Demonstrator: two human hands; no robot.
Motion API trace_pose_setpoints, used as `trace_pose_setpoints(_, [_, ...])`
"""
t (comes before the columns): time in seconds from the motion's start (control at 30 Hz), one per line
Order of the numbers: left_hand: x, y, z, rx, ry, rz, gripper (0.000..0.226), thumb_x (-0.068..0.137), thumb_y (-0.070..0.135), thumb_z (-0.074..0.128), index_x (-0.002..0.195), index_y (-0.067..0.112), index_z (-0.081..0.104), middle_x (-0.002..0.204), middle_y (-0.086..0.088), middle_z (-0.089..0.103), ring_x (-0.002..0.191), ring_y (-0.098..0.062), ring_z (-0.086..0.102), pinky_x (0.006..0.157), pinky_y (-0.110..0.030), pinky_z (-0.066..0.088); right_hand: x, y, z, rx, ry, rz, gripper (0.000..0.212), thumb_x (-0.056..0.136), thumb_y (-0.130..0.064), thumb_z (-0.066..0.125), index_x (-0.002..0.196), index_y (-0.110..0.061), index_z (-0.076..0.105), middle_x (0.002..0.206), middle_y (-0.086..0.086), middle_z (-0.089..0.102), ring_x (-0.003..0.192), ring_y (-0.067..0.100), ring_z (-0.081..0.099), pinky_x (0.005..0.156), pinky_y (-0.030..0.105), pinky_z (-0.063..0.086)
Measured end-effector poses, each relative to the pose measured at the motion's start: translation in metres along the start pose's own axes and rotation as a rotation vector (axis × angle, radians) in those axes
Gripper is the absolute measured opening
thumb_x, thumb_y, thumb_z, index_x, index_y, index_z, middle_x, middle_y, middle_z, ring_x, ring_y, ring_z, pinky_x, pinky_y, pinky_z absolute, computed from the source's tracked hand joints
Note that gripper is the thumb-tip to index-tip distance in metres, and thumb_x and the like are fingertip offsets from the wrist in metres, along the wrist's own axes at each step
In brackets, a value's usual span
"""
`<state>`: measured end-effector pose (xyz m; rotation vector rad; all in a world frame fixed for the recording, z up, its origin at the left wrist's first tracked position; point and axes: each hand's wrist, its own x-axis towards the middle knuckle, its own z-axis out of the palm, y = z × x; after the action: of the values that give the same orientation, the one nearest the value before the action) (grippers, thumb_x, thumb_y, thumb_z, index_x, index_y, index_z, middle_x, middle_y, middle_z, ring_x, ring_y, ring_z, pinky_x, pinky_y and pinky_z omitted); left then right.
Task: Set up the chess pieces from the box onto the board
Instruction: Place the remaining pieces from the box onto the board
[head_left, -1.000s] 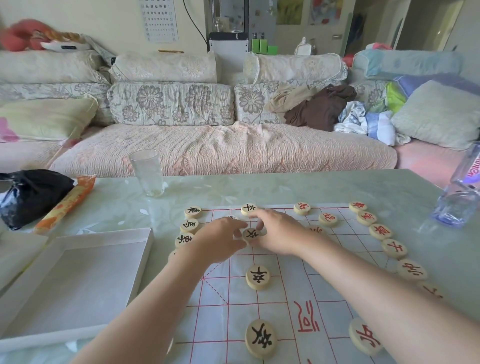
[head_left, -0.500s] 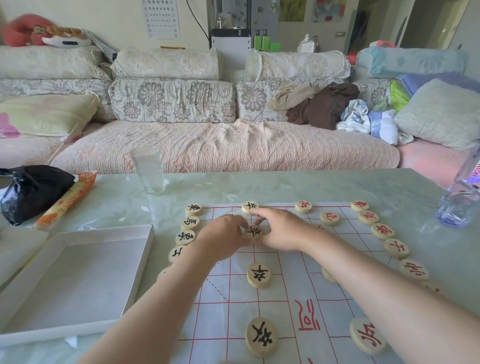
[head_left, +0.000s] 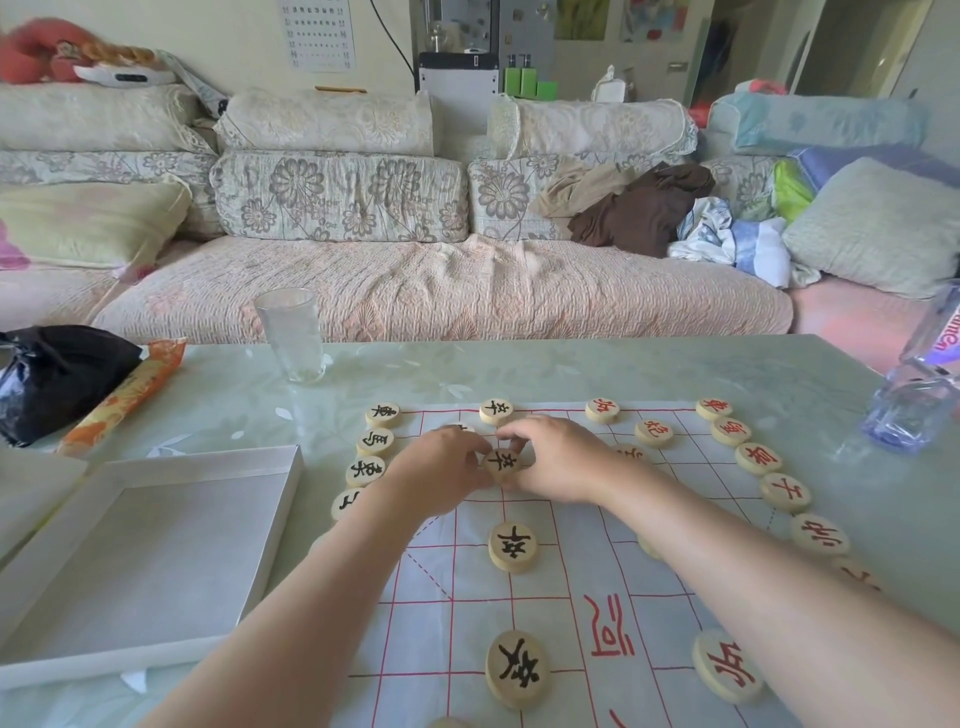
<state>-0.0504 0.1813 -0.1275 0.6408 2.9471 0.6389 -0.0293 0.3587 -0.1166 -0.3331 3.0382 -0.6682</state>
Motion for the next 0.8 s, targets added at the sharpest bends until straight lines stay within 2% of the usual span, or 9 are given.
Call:
trace_pose_setpoints(0.1, [0.000,0.000,-0.001,-0.019,-0.017,-0.002,0.047,0.086,0.040,0.066,0.129,0.026,0.057,0.110,0.006,0.061,0.086,-0.011,0.050,0.065,-0.020,0.039,-0.001,-0.001,-0.001,-0.007,-0.009,0.006,0.061,0.079,-0.046,0.073,0.135,-0.032,0.054,0.121,-0.013,0.058,0.113,0.011,0.054,0.094,0.026,0.043])
trace_pose_setpoints(0.17, [-0.002,0.001,-0.004,-0.041,-0.035,-0.013,0.052,0.085,0.036,0.067,0.133,0.024,0.052,0.110,0.007,0.061,0.088,-0.011,0.051,0.071,-0.020,0.039,-0.003,0.000,-0.003,-0.014,-0.016,0.021,0.064,0.080,-0.049,0.072,0.138,-0.032,0.051,0.124,-0.013,0.055,0.116,0.010,0.052,0.094,0.025,0.041])
trace_pose_setpoints(0.3, [-0.013,0.004,-0.013,-0.037,-0.062,-0.022,0.040,0.085,0.028,0.067,0.122,0.025,0.053,0.102,0.009,0.061,0.082,-0.012,0.054,0.070,-0.023,0.042,-0.016,-0.006,-0.020,-0.019,-0.014,0.035,0.060,0.082,-0.056,0.069,0.135,-0.032,0.053,0.121,-0.011,0.055,0.106,0.009,0.052,0.089,0.026,0.041])
trace_pose_setpoints(0.43, [-0.037,0.012,-0.021,-0.007,-0.093,-0.020,0.025,0.086,0.026,0.063,0.110,0.027,0.056,0.098,0.013,0.062,0.086,-0.012,0.057,0.069,-0.023,0.041,-0.039,-0.025,-0.033,-0.070,-0.105,0.030,0.036,0.087,-0.036,0.065,0.123,-0.030,0.063,0.115,-0.009,0.060,0.106,0.013,0.057,0.087,0.025,0.045])
trace_pose_setpoints(0.5, [-0.050,0.017,-0.022,0.002,-0.153,-0.007,0.025,0.086,0.025,0.062,0.111,0.029,0.058,0.102,0.014,0.063,0.088,-0.011,0.058,0.072,-0.021,0.042,-0.054,-0.036,-0.036,-0.086,-0.209,0.036,0.040,0.086,-0.030,0.065,0.126,-0.029,0.061,0.114,-0.010,0.061,0.104,0.013,0.057,0.085,0.025,0.046])
trace_pose_setpoints(0.6, [-0.069,0.025,-0.021,0.002,-0.249,-0.004,0.039,0.086,0.027,0.062,0.124,0.033,0.055,0.113,0.015,0.059,0.087,-0.009,0.055,0.078,-0.021,0.047,-0.077,-0.049,-0.034,-0.172,-0.243,0.097,0.054,0.080,-0.048,0.068,0.128,-0.026,0.057,0.120,-0.009,0.060,0.109,0.015,0.056,0.087,0.029,0.047])
trace_pose_setpoints(0.67, [-0.079,0.027,-0.019,-0.005,-0.261,-0.005,0.049,0.086,0.028,0.063,0.133,0.035,0.049,0.120,0.015,0.054,0.090,-0.009,0.052,0.085,-0.023,0.047,-0.088,-0.053,-0.024,-0.276,-0.205,0.137,0.059,0.076,-0.062,0.065,0.118,-0.022,0.062,0.116,-0.005,0.062,0.107,0.019,0.059,0.085,0.033,0.049])
trace_pose_setpoints(0.73, [-0.086,0.027,-0.017,-0.001,-0.245,0.001,0.054,0.086,0.029,0.064,0.136,0.036,0.047,0.123,0.015,0.051,0.096,-0.010,0.052,0.091,-0.024,0.045,-0.094,-0.056,-0.014,-0.327,-0.177,0.145,0.059,0.074,-0.068,0.061,0.108,-0.021,0.064,0.108,-0.003,0.063,0.101,0.021,0.060,0.079,0.033,0.049])
trace_pose_setpoints(0.8, [-0.091,0.027,-0.015,0.003,-0.216,0.033,0.051,0.086,0.029,0.065,0.134,0.037,0.051,0.121,0.014,0.052,0.097,-0.009,0.054,0.089,-0.025,0.046,-0.096,-0.058,-0.007,-0.313,-0.144,0.136,0.052,0.076,-0.067,0.058,0.102,-0.022,0.065,0.103,-0.003,0.064,0.098,0.022,0.060,0.074,0.032,0.047])
